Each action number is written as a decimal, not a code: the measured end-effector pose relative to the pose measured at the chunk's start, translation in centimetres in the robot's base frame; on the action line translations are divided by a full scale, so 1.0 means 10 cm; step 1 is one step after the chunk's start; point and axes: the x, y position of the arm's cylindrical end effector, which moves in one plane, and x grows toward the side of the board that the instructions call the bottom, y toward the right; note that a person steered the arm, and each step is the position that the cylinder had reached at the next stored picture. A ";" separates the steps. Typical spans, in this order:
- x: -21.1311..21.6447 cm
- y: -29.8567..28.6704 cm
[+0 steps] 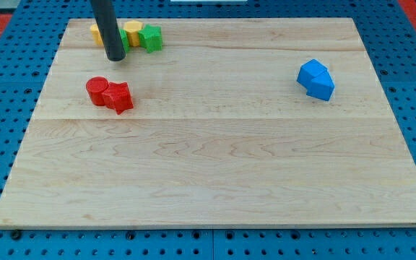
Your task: Slide blue cube along with blue triangle slightly down and left
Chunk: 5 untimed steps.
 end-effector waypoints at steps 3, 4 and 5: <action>-0.03 2.90; 0.13 3.35; 0.36 3.72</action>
